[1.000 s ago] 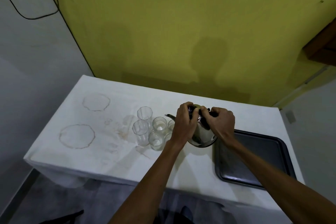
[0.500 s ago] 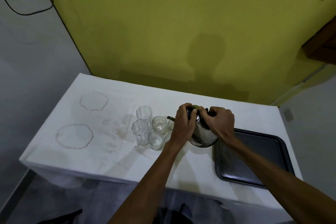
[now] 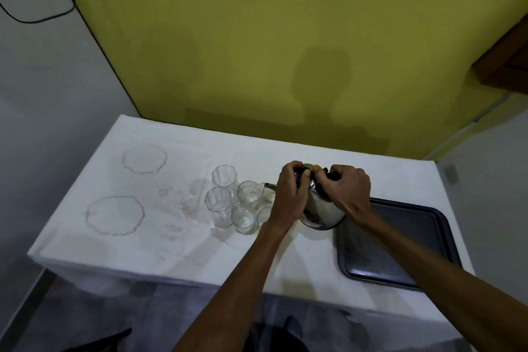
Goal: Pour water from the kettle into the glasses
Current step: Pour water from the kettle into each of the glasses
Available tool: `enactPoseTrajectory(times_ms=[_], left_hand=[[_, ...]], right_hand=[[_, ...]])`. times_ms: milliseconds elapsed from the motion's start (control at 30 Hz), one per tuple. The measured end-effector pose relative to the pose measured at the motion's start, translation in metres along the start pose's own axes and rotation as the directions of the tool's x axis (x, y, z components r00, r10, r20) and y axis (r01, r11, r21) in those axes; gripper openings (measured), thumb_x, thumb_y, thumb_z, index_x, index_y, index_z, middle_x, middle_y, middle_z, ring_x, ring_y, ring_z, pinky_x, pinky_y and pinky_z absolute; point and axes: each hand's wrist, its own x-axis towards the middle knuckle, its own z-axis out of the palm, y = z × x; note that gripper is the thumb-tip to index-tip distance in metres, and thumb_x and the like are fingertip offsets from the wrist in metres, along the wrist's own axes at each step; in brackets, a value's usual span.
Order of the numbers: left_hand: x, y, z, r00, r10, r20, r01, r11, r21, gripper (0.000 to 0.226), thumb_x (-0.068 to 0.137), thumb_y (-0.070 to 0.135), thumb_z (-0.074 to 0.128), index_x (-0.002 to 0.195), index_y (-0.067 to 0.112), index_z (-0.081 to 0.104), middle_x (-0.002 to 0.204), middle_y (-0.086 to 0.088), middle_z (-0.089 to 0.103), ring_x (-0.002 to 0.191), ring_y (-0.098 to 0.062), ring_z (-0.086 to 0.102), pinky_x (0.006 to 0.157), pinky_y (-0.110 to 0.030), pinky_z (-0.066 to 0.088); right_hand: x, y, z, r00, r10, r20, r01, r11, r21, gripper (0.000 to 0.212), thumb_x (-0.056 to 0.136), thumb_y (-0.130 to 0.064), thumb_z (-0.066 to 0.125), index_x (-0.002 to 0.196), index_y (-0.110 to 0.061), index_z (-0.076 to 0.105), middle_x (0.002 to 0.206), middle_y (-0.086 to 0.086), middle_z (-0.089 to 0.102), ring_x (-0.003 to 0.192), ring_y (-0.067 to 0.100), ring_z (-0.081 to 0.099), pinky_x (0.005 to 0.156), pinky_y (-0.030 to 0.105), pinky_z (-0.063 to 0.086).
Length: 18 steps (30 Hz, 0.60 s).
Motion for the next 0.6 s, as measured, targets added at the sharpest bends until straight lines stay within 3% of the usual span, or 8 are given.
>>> enactPoseTrajectory(times_ms=[233,433,600], left_hand=[[-0.0011,0.0024,0.0016,1.0,0.009,-0.008,-0.009,1.0,-0.005,0.049,0.094,0.049,0.042,0.121,0.009,0.055,0.12,-0.007,0.063,0.113,-0.02,0.059,0.098,-0.034,0.047],[-0.0012,0.0027,0.0015,1.0,0.014,-0.012,-0.014,1.0,-0.006,0.04,0.097,0.04,0.045,0.12,0.009,0.055,0.119,-0.007,0.063,0.112,-0.019,0.059,0.097,-0.033,0.048],[-0.0025,0.0035,0.002,1.0,0.011,-0.02,-0.011,1.0,-0.019,0.038,0.098,0.04,0.046,0.12,0.01,0.056,0.118,-0.005,0.063,0.11,-0.017,0.06,0.095,-0.032,0.049]], right_hand=[[0.0015,0.0007,-0.0016,1.0,-0.005,-0.004,0.005,1.0,-0.004,0.064,0.081,-0.058,0.054,0.052,-0.002,0.044,0.042,0.012,0.043,0.049,0.034,0.048,0.053,0.034,0.031],[0.0011,-0.0016,-0.0036,1.0,-0.011,0.002,0.011,1.0,-0.021,0.062,0.083,-0.055,0.058,0.047,-0.01,0.033,0.039,0.007,0.034,0.046,0.031,0.043,0.05,0.032,0.027],[0.0015,-0.001,-0.0047,1.0,-0.004,0.009,0.004,0.999,-0.041,0.065,0.086,-0.052,0.064,0.05,-0.006,0.037,0.04,0.009,0.034,0.048,0.033,0.044,0.05,0.031,0.025]])
